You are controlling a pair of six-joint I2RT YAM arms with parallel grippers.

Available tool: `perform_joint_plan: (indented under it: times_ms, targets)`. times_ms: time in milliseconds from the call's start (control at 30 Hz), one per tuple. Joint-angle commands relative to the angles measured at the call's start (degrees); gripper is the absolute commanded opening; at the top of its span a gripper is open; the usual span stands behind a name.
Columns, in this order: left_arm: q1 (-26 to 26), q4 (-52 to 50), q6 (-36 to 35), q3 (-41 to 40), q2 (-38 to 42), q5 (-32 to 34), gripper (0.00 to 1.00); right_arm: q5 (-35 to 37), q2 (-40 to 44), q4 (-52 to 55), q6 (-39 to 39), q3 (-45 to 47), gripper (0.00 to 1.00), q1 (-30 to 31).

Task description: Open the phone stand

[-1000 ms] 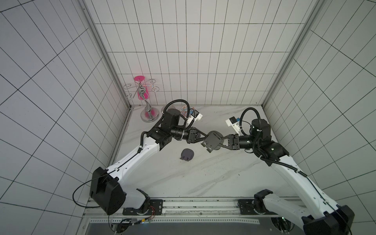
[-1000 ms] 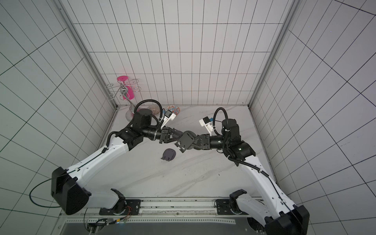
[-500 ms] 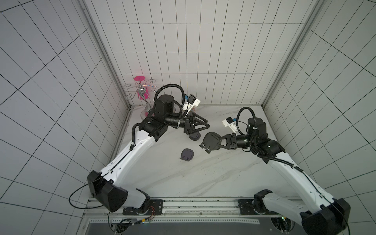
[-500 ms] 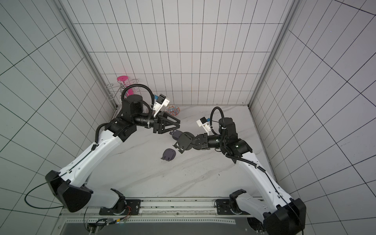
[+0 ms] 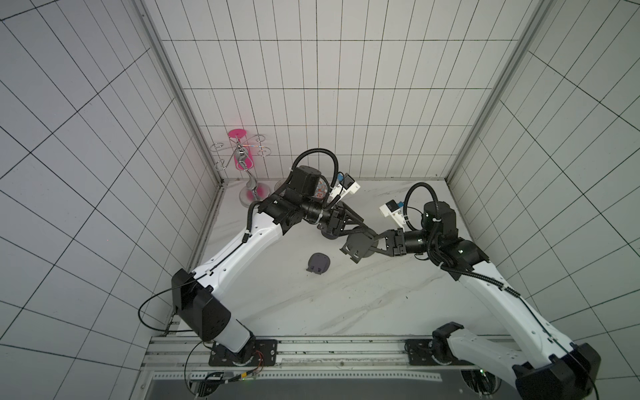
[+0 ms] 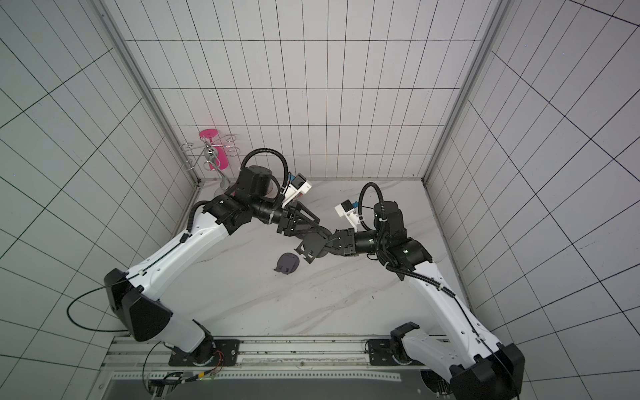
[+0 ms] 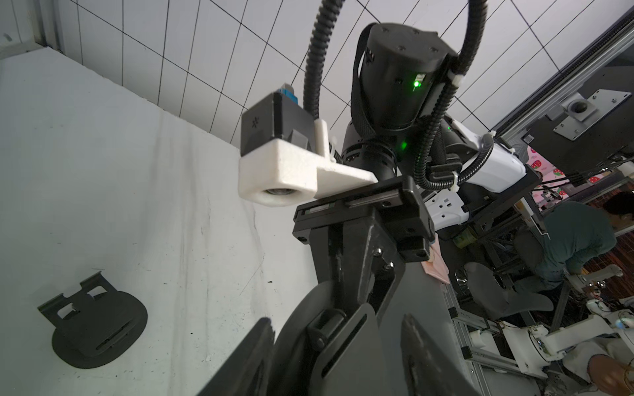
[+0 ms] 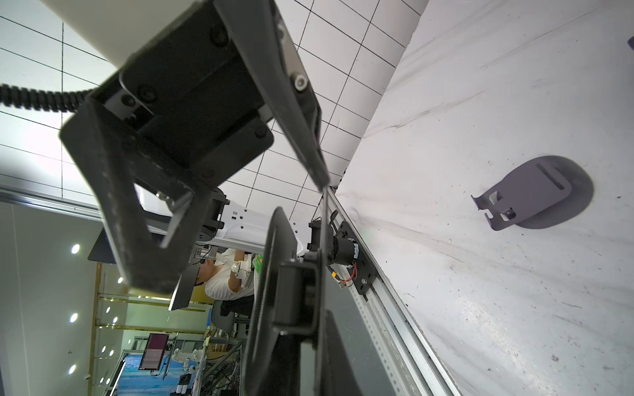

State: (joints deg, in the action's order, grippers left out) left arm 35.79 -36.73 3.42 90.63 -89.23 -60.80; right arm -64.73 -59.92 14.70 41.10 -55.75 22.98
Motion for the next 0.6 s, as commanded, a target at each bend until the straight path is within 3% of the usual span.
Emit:
perform_joint_plan:
  times_ms: [0,300,567]
  targets:
    - [1.26,-3.43,-4.04,0.65,0.02,0.02,0.60,-1.19,1.49,-1.57,-0.32,-2.15,0.00,-0.02]
    - [1.91,-4.57,-4.68,-1.19,0.73,2.14,0.56,-1.34,1.70,-1.52,-0.41,-2.41,0.00,-0.03]
    - [2.37,-5.98,-5.35,0.60,-0.34,0.13,0.56,-1.72,2.66,-1.15,-0.58,-2.96,0.00,-0.04]
